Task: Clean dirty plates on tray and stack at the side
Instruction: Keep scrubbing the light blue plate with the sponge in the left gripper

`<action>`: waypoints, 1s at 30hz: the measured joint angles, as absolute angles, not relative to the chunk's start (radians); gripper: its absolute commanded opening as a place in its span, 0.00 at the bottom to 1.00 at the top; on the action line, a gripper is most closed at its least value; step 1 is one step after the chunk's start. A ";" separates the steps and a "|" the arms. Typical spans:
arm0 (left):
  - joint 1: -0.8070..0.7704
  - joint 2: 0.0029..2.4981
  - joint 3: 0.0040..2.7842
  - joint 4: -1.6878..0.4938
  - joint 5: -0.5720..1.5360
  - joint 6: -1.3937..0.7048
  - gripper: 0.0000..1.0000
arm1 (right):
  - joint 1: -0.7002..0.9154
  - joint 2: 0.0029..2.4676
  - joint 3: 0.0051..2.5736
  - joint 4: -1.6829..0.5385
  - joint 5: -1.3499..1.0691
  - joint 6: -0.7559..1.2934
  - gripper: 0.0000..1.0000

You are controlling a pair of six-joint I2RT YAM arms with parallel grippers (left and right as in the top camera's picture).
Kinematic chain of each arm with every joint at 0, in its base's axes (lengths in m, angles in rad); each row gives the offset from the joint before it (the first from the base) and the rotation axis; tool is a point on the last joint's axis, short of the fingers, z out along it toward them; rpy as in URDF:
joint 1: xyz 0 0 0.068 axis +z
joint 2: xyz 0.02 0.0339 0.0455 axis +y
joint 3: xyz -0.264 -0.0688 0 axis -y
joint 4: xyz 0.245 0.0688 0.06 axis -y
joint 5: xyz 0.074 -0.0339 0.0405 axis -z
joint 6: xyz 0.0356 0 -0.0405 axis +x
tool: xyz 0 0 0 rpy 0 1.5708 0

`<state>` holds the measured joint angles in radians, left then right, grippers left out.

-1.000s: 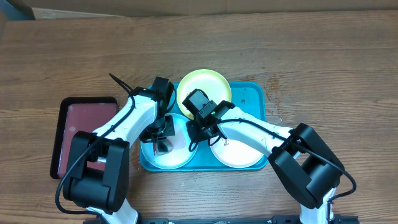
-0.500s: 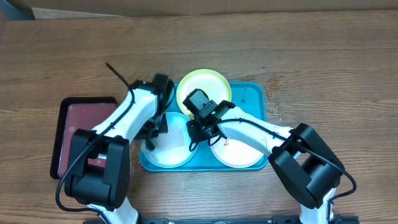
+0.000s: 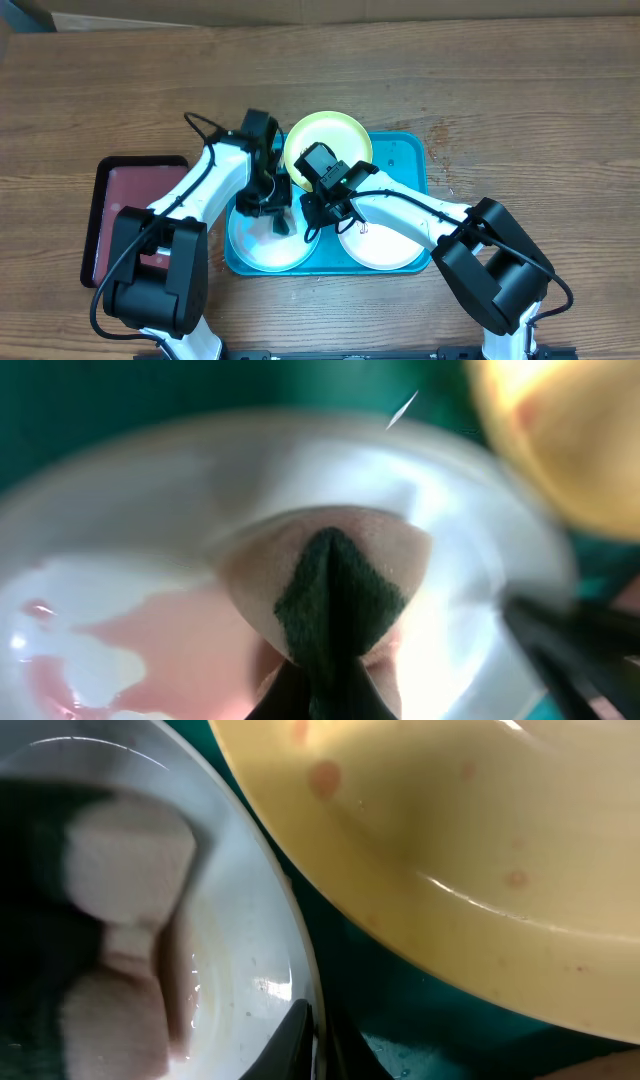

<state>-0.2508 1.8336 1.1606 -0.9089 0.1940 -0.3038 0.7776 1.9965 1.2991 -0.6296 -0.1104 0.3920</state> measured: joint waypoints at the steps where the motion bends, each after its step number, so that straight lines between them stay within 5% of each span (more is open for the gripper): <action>1: -0.248 1.834 1.137 -0.889 0.200 -0.305 0.04 | 0.778 1.996 1.299 -0.630 -0.109 0.392 0.07; 18: -0.181 1.790 1.072 -0.947 -0.082 -0.444 0.04 | 0.779 1.997 1.299 -0.628 -0.109 0.392 0.07; 30: -0.147 1.827 1.298 -1.055 -0.142 -0.415 0.04 | 0.768 1.997 1.299 -0.632 -0.112 0.392 0.07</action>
<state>-0.1471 1.8267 1.2980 -1.0550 -0.1421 -0.4149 0.7677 1.9968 1.2991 -0.6315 -0.1116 0.3920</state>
